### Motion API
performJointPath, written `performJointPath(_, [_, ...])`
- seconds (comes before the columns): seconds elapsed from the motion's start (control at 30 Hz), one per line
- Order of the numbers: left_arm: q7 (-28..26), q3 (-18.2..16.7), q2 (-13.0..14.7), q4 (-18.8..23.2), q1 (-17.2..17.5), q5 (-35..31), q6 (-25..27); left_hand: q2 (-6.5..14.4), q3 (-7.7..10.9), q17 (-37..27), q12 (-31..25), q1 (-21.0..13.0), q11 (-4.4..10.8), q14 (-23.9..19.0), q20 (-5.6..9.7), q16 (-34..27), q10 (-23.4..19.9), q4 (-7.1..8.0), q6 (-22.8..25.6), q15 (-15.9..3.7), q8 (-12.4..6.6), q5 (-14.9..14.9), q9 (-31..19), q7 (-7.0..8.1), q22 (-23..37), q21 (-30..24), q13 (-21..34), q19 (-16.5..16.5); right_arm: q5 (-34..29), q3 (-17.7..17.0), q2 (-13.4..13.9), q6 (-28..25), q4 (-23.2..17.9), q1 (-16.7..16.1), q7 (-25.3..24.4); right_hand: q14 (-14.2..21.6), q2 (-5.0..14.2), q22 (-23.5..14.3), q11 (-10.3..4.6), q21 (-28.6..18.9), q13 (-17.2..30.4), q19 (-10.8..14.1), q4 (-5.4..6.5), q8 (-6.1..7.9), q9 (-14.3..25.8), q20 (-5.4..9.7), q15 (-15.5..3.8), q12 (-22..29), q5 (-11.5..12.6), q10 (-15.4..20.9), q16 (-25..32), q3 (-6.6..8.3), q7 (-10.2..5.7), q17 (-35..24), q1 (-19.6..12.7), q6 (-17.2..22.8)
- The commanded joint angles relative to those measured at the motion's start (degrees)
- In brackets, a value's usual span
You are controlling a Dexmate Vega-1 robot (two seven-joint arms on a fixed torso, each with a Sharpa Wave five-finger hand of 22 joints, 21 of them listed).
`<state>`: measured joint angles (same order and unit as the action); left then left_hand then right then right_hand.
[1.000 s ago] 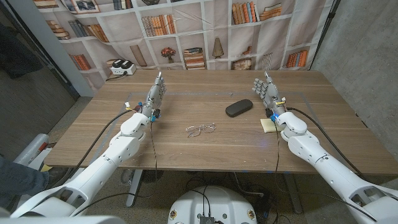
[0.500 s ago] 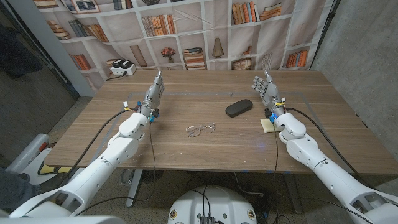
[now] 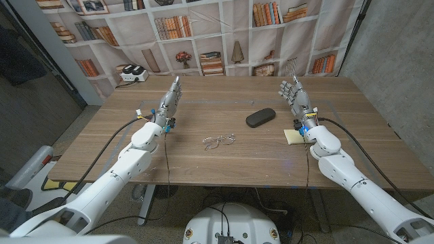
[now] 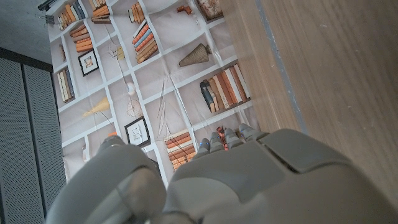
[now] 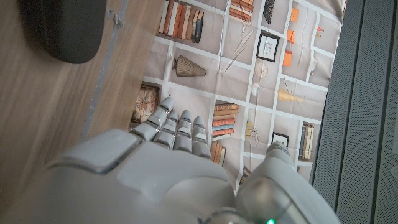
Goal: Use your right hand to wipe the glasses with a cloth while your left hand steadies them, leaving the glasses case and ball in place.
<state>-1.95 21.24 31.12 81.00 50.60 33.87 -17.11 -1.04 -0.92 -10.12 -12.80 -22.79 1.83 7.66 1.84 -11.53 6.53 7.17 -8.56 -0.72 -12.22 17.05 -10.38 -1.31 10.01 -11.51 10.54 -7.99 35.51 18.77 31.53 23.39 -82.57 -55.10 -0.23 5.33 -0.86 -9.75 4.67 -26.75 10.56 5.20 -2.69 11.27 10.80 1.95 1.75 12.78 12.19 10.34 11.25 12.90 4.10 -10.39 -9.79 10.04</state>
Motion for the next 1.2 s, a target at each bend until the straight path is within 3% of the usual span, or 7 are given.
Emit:
performJointPath(0.03, [-2.2,0.7,0.9,2.8,0.8,-1.9,2.2,0.1,0.02,-0.2,-0.3,-0.8,-0.06,-0.6,1.02,-0.3,-0.7,-0.34,0.6,-0.1,-0.3,0.3,-0.2,-0.1,0.3,-0.5,0.1,0.5,0.8,-2.2,2.1,1.3,-2.4,-2.9,0.1,0.7,0.04,-0.3,-0.21,0.3,0.1,0.6,-0.39,0.59,0.1,2.21,-0.18,0.3,0.4,0.6,0.2,0.06,-0.14,-0.1,-0.9,0.7])
performJointPath(0.27, [-2.1,0.1,0.5,3.4,2.0,-1.1,0.7,0.4,0.03,-0.2,-0.4,-1.2,0.03,-1.4,0.92,-0.3,-1.6,-0.51,1.8,0.01,-0.54,0.4,-0.2,-0.16,0.2,-0.5,0.1,0.8,-1.7,-3.1,5.0,1.0,-6.1,-5.9,-1.6,1.4,-0.15,-0.3,-0.34,0.3,0.1,1.4,-0.65,0.65,0.1,2.29,-0.38,0.4,0.5,1.2,0.3,-0.04,-0.34,-0.1,-1.1,1.1])
performJointPath(0.43, [-0.7,-0.3,1.0,4.0,2.5,-0.2,0.2,0.6,0.07,-0.2,-0.4,-1.4,0.17,-1.7,0.88,-0.3,-1.9,-0.6,2.1,-0.04,-0.57,0.5,-0.2,-0.1,0.2,-0.5,0.1,1.0,-3.7,-5.5,6.7,1.3,-11.1,-11.3,-5.9,2.2,-0.87,-0.2,-0.54,0.4,0.1,2.4,-1.03,0.86,0.1,2.3,-0.56,0.7,0.5,2.2,0.5,-0.39,-1.03,-0.1,-1.3,1.9])
performJointPath(0.77, [-1.4,0.1,1.5,5.4,3.5,-1.1,0.5,0.9,0.12,-0.2,-0.4,-2.0,-0.04,-2.2,0.71,-0.2,-2.6,-0.82,2.9,0.02,-0.61,0.6,-0.2,-0.19,0.2,-0.5,0.1,1.3,-7.9,-9.0,6.9,3.4,-15.7,-18.5,-11.8,3.3,-0.99,-0.3,-0.87,0.7,0.1,3.5,-1.54,1.09,0.1,2.37,-1.19,1.1,0.8,3.7,0.6,-0.41,-1.43,0.0,-2.0,3.1])
performJointPath(1.0, [-2.6,0.2,0.1,4.9,3.8,-1.8,-1.2,1.1,0.13,-0.2,-0.4,-2.4,0.05,-2.8,0.61,-0.2,-3.0,-1.03,3.5,0.01,-0.65,0.6,-0.2,-0.2,0.2,-0.4,0.1,1.3,-12.4,-10.6,7.1,3.6,-17.1,-21.0,-14.6,4.3,-0.42,-0.3,-1.21,1.0,0.1,4.3,-1.89,1.19,0.1,2.36,-1.66,1.3,1.0,4.6,0.7,-0.07,-1.67,0.0,-2.8,3.8])
performJointPath(1.2, [-3.9,0.3,1.0,6.9,4.2,-3.0,0.2,1.2,0.12,-0.2,-0.4,-2.6,0.06,-3.0,0.68,-0.2,-3.3,-1.13,3.8,0.06,-0.64,0.6,-0.2,-0.15,0.2,-0.3,0.1,1.1,-17.5,-11.4,7.5,1.8,-18.3,-22.0,-17.4,5.9,-0.16,-0.3,-1.48,1.3,0.1,4.8,-2.13,1.24,0.1,2.34,-2.26,1.6,1.1,5.7,1.1,0.06,-2.04,0.0,-3.2,4.5])
